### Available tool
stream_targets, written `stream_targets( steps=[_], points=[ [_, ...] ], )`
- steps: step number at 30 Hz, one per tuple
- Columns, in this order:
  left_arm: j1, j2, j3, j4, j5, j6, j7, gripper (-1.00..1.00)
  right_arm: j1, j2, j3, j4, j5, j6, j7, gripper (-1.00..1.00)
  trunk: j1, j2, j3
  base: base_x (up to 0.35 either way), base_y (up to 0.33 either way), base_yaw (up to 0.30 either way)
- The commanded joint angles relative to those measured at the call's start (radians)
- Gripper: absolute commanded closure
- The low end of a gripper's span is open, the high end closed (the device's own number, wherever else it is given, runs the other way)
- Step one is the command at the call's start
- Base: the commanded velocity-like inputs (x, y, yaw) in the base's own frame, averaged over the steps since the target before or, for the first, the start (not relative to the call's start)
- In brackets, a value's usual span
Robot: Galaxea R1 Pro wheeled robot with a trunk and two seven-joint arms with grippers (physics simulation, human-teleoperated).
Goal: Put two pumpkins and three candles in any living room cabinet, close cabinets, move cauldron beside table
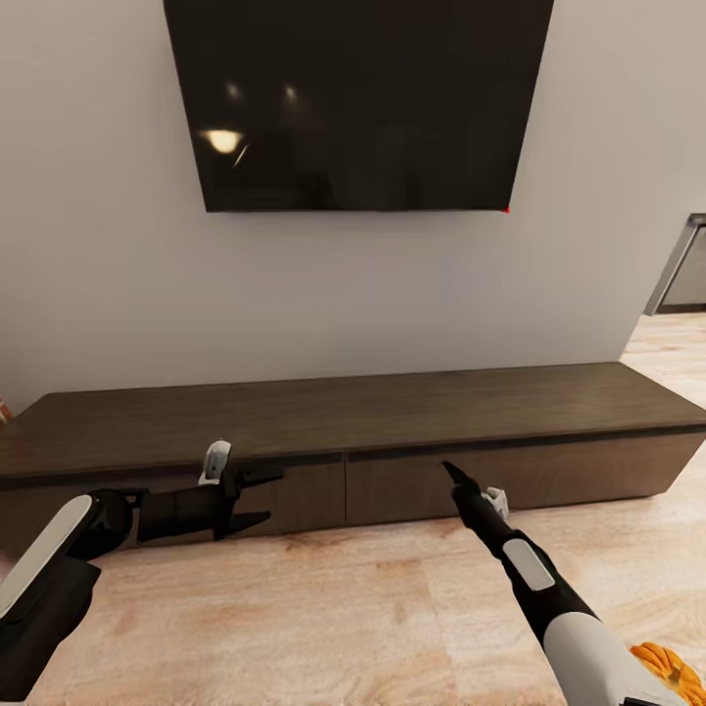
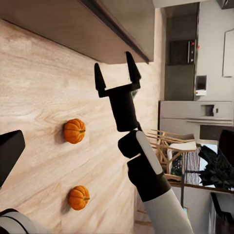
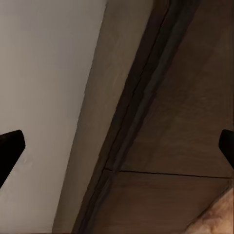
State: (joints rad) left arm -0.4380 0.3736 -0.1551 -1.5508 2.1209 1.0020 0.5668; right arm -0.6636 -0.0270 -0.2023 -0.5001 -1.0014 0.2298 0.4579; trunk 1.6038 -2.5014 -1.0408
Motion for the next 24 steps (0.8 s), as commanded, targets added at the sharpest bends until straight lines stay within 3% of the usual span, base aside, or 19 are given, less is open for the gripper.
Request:
stream_targets(
  steps=[1, 12, 18, 24],
  points=[
    [-0.001, 0.001, -0.002, -0.001, 0.015, -0.001, 0.010, -1.00, -0.001, 0.001, -0.004, 0.000, -0.034, 0.009, 0.005, -1.00, 0.000, -0.001, -0.005, 0.000, 0.000, 0.000],
    [-0.001, 0.001, -0.007, 0.000, 0.020, -0.001, 0.010, -1.00, -0.001, 0.001, -0.005, -0.001, -0.122, 0.008, 0.013, -1.00, 0.005, -0.003, -0.047, 0.000, 0.000, 0.000],
    [-0.001, 0.001, -0.008, 0.000, 0.021, -0.001, 0.010, -1.00, -0.001, -0.001, -0.005, 0.001, -0.133, 0.008, 0.013, -1.00, 0.008, -0.005, -0.071, 0.000, 0.000, 0.000],
    [0.001, 0.001, -0.008, 0.000, 0.021, -0.001, 0.010, -1.00, -0.001, -0.001, -0.004, 0.001, -0.135, 0.008, 0.013, -1.00, 0.008, -0.005, -0.071, 0.000, 0.000, 0.000]
  ],
)
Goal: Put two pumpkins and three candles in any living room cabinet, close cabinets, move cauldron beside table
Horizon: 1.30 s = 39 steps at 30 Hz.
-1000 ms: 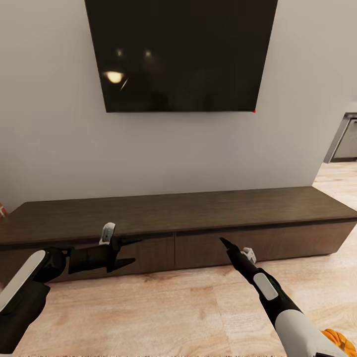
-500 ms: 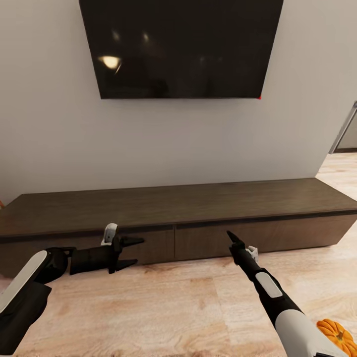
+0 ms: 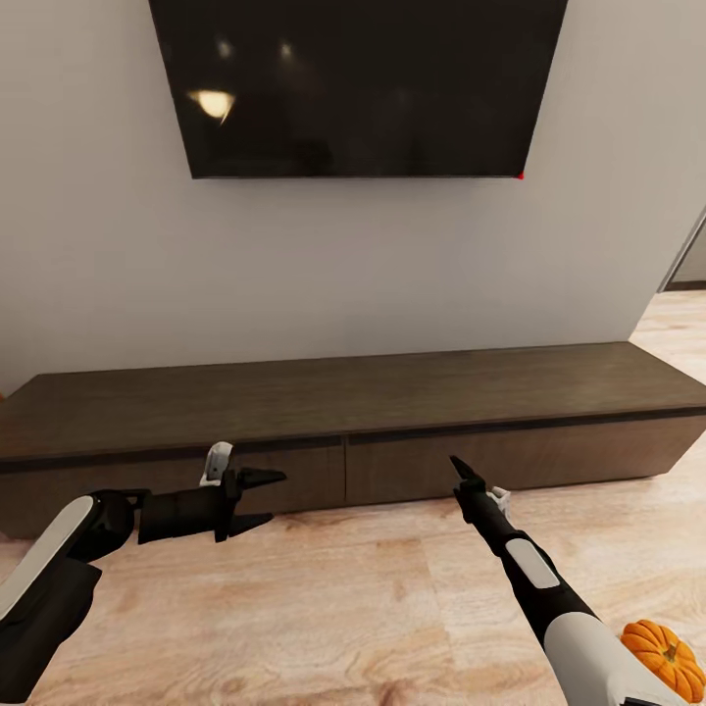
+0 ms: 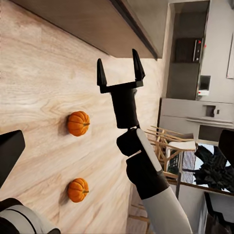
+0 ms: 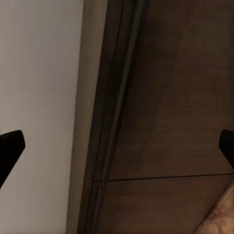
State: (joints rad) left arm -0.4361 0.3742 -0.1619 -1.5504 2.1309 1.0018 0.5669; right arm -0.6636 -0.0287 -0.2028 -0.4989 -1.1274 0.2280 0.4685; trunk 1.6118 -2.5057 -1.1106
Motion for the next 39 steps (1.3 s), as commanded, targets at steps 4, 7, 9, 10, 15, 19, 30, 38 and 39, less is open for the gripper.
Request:
stream_targets(
  steps=[4, 7, 9, 10, 15, 19, 30, 38, 39],
  points=[
    [0.011, 0.000, 0.000, -0.002, 0.011, -0.001, 0.010, -1.00, -0.001, -0.002, -0.004, 0.000, -0.010, 0.011, 0.002, -1.00, 0.000, 0.000, -0.001, 0.054, 0.010, 0.000],
    [0.013, 0.000, -0.001, -0.003, 0.011, -0.001, 0.010, -1.00, -0.001, -0.002, -0.004, 0.000, -0.011, 0.011, 0.002, -1.00, 0.000, 0.000, -0.001, 0.216, 0.030, 0.000],
    [0.014, 0.000, -0.001, -0.003, 0.011, -0.001, 0.010, -1.00, -0.001, -0.002, -0.004, 0.000, -0.011, 0.011, 0.002, -1.00, 0.000, 0.000, -0.001, 0.130, 0.010, 0.000],
    [0.014, 0.000, -0.001, -0.003, 0.011, -0.001, 0.010, -1.00, -0.001, -0.002, -0.004, 0.000, -0.011, 0.010, 0.002, -1.00, 0.000, 0.000, -0.001, 0.065, 0.005, 0.000],
    [0.015, 0.000, -0.001, -0.007, 0.011, 0.000, 0.010, -1.00, -0.001, -0.002, -0.004, 0.000, -0.022, 0.011, 0.004, -1.00, 0.000, 0.000, -0.001, 0.112, 0.002, 0.000],
    [0.016, 0.000, -0.001, -0.009, 0.011, -0.001, 0.010, -1.00, 0.000, -0.002, -0.002, 0.001, -0.063, 0.011, 0.011, -1.00, 0.000, 0.000, -0.001, 0.148, 0.000, 0.000],
    [0.017, 0.000, -0.001, -0.022, 0.012, 0.000, 0.010, -1.00, -0.001, 0.001, -0.004, 0.052, -0.077, 0.011, 0.090, -1.00, 0.000, 0.000, -0.001, 0.080, 0.000, 0.000],
    [0.017, 0.002, -0.001, -0.024, 0.053, 0.000, 0.009, -1.00, -0.001, 0.001, -0.003, 0.055, -0.078, 0.011, 0.093, -1.00, 0.002, -0.001, -0.016, 0.002, 0.000, 0.000],
    [0.017, 0.004, -0.001, -0.025, 0.062, 0.000, 0.009, -1.00, -0.001, 0.001, -0.003, 0.056, -0.078, 0.011, 0.095, -1.00, 0.002, -0.002, -0.020, 0.000, 0.000, 0.000]
  ],
)
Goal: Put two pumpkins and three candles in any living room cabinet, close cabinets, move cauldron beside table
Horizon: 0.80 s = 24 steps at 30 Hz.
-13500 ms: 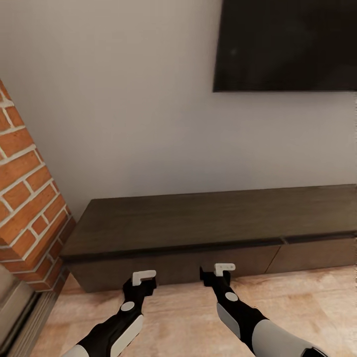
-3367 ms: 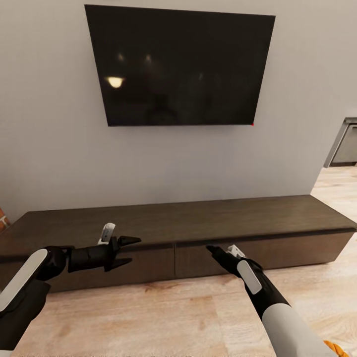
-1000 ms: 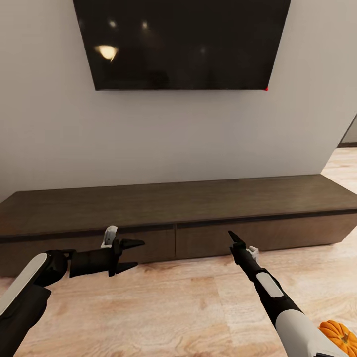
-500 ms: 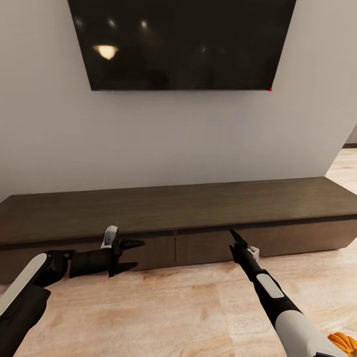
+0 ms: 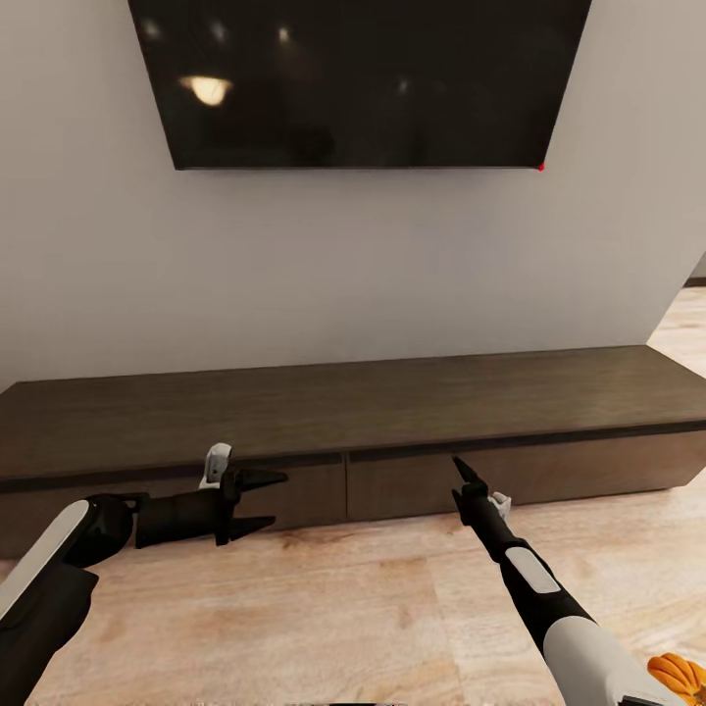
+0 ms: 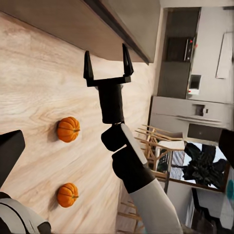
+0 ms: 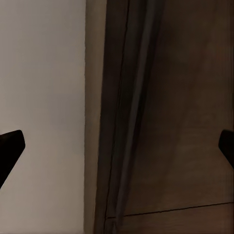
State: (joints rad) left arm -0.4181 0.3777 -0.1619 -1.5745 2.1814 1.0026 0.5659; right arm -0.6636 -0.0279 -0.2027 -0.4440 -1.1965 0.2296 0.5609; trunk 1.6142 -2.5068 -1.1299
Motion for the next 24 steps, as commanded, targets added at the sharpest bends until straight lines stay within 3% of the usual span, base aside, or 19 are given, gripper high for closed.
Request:
stream_targets(
  steps=[1, 5, 9, 13, 18, 24],
  points=[
    [-0.001, 0.008, -0.001, -0.001, 0.027, -0.001, 0.010, -1.00, -0.001, 0.000, -0.003, 0.001, -0.009, 0.010, 0.008, -1.00, 0.000, -0.001, -0.005, 0.000, 0.000, 0.000],
    [-0.001, 0.030, -0.001, -0.001, 0.059, -0.001, 0.010, -1.00, -0.001, 0.000, -0.003, 0.002, -0.008, 0.011, 0.031, -1.00, 0.002, -0.002, -0.020, 0.000, 0.000, 0.000],
    [-0.001, 0.036, -0.001, -0.001, 0.085, 0.000, 0.009, -1.00, -0.001, 0.000, -0.003, 0.003, -0.009, 0.011, 0.038, -1.00, 0.004, -0.003, -0.036, 0.000, 0.000, 0.000],
    [0.000, 0.039, -0.001, -0.001, 0.125, 0.001, 0.009, -1.00, -0.001, -0.002, -0.003, 0.004, -0.009, 0.012, 0.048, -1.00, 0.004, -0.003, -0.036, 0.000, 0.000, 0.000],
    [0.005, 0.039, -0.002, -0.012, 0.137, 0.001, 0.009, -1.00, -0.001, -0.003, -0.003, 0.006, -0.008, 0.013, 0.101, -1.00, 0.004, -0.003, -0.036, 0.000, 0.000, 0.000],
    [0.020, 0.039, -0.002, -0.024, 0.141, 0.003, 0.009, -1.00, -0.001, -0.003, -0.003, 0.008, -0.008, 0.013, 0.114, -1.00, 0.004, -0.003, -0.036, 0.035, 0.000, 0.000]
  ],
)
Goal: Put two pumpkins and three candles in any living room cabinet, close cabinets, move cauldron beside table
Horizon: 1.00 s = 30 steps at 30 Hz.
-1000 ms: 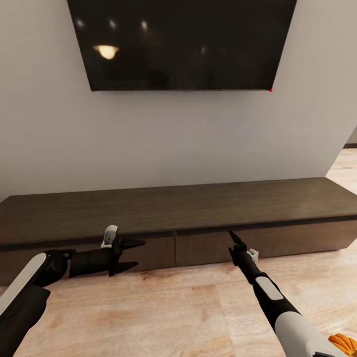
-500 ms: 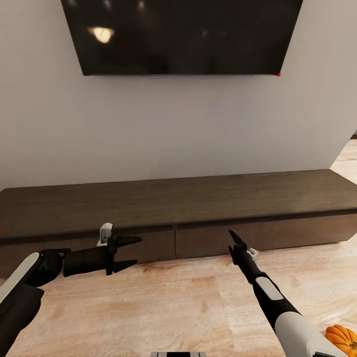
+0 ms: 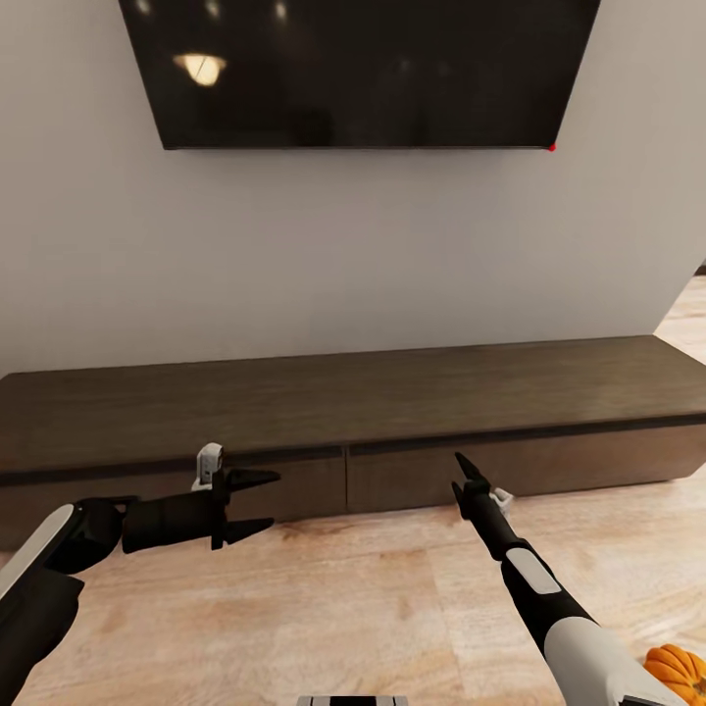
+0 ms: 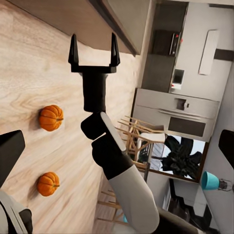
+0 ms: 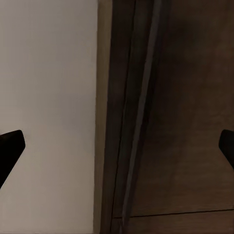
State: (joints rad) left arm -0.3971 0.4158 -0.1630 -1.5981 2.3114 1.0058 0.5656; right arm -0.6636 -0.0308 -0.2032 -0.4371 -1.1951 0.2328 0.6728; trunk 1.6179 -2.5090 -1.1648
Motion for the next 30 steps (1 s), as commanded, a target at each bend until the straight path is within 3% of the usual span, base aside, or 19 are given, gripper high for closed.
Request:
stream_targets(
  steps=[1, 30],
  points=[
    [0.000, 0.001, -0.001, -0.001, 0.011, -0.001, 0.010, -1.00, -0.001, 0.000, -0.002, 0.001, -0.009, 0.010, 0.003, -1.00, 0.000, 0.000, -0.001, 0.099, 0.000, 0.000],
    [0.001, 0.000, -0.001, -0.005, 0.011, -0.001, 0.010, -1.00, -0.001, 0.002, -0.002, 0.001, -0.008, 0.008, 0.004, -1.00, 0.000, 0.000, -0.001, 0.103, 0.000, 0.000]
  ],
)
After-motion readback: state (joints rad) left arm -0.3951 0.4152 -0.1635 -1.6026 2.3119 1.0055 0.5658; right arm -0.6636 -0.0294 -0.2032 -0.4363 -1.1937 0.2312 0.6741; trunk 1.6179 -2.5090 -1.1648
